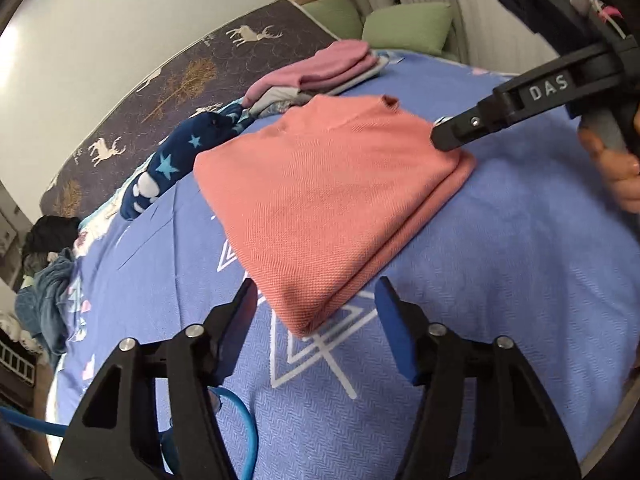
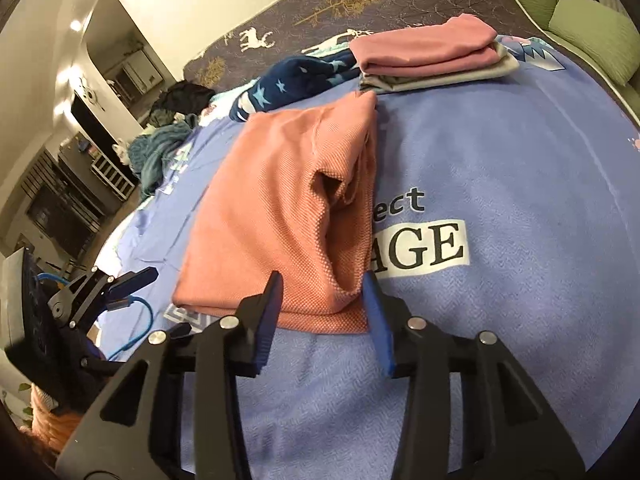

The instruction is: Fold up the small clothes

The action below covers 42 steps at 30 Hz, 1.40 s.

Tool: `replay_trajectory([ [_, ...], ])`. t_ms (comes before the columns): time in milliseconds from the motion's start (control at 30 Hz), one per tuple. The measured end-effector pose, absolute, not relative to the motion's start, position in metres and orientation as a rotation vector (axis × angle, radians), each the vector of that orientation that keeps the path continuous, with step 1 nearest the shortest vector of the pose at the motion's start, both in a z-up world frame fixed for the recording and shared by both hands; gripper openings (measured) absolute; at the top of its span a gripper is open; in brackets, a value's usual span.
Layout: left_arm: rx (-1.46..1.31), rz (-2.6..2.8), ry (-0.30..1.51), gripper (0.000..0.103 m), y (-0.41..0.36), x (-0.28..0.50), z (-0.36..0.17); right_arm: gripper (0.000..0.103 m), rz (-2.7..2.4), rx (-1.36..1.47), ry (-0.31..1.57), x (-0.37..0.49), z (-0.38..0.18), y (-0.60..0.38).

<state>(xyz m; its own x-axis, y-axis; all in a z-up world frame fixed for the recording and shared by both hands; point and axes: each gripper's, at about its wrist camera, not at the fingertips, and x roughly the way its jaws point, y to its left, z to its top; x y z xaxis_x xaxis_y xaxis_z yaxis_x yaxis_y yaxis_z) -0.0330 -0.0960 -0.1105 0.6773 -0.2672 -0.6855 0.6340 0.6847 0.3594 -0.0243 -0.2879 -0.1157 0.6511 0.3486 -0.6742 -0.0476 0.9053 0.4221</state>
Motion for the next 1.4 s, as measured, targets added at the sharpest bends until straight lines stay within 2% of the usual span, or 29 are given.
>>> replay_trajectory([
  [267, 0.62, -0.485, 0.664, 0.05, -0.086, -0.018, -0.11, 0.043, 0.224, 0.393, 0.842, -0.026, -0.117, -0.288],
  [400, 0.655, -0.501, 0.675, 0.049, -0.092, -0.018, -0.113, 0.042, 0.247, 0.409, 0.856, -0.019, -0.118, -0.284],
  [467, 0.652, -0.514, 0.677, 0.046, -0.093, -0.021, -0.111, 0.011, 0.237, 0.418, 0.879, -0.014, -0.121, -0.283],
  [500, 0.652, -0.514, 0.685, 0.04, -0.093, -0.021, -0.111, 0.006, 0.237, 0.433, 0.888, -0.012, -0.122, -0.284],
  [633, 0.591, -0.467, 0.778, 0.033, -0.08, 0.003, -0.118, 0.005, 0.292, 0.592, 0.841, -0.021, -0.111, -0.302],
  [800, 0.6, -0.491, 0.797, 0.028, -0.074, 0.0, -0.114, 0.006, 0.253, 0.608, 0.991, -0.018, -0.144, -0.308],
  [867, 0.587, -0.485, 0.808, 0.027, -0.069, -0.003, -0.112, 0.012, 0.266, 0.596, 0.956, -0.024, -0.138, -0.308],
  [933, 0.559, -0.488, 0.816, 0.027, -0.063, -0.005, -0.107, 0.029, 0.269, 0.556, 0.908, -0.027, -0.125, -0.308],
  [1033, 0.456, -0.539, 0.796, 0.027, -0.053, -0.008, -0.088, 0.029, 0.26, 0.473, 0.827, -0.024, -0.099, -0.308],
  [1067, 0.396, -0.575, 0.784, 0.027, -0.05, -0.007, -0.078, 0.028, 0.265, 0.469, 0.818, -0.02, -0.095, -0.306],
  [1133, 0.295, -0.639, 0.758, 0.027, -0.051, -0.005, -0.062, 0.014, 0.286, 0.464, 0.793, -0.009, -0.088, -0.303],
  [1200, 0.221, -0.695, 0.746, 0.027, -0.057, 0.002, -0.056, 0.012, 0.339, 0.476, 0.771, 0.008, -0.087, -0.297],
  [1267, 0.216, -0.699, 0.802, 0.027, -0.07, 0.019, -0.071, 0.01, 0.342, 0.487, 0.808, 0.025, -0.099, -0.296],
  [1333, 0.294, -0.633, 0.878, 0.027, -0.081, 0.032, -0.098, 0.0, 0.167, 0.4, 0.916, 0.043, -0.125, -0.297],
  [1400, 0.419, -0.554, 0.873, 0.028, -0.086, 0.032, -0.121, 0.0, 0.163, 0.413, 0.918, 0.043, -0.136, -0.302],
])
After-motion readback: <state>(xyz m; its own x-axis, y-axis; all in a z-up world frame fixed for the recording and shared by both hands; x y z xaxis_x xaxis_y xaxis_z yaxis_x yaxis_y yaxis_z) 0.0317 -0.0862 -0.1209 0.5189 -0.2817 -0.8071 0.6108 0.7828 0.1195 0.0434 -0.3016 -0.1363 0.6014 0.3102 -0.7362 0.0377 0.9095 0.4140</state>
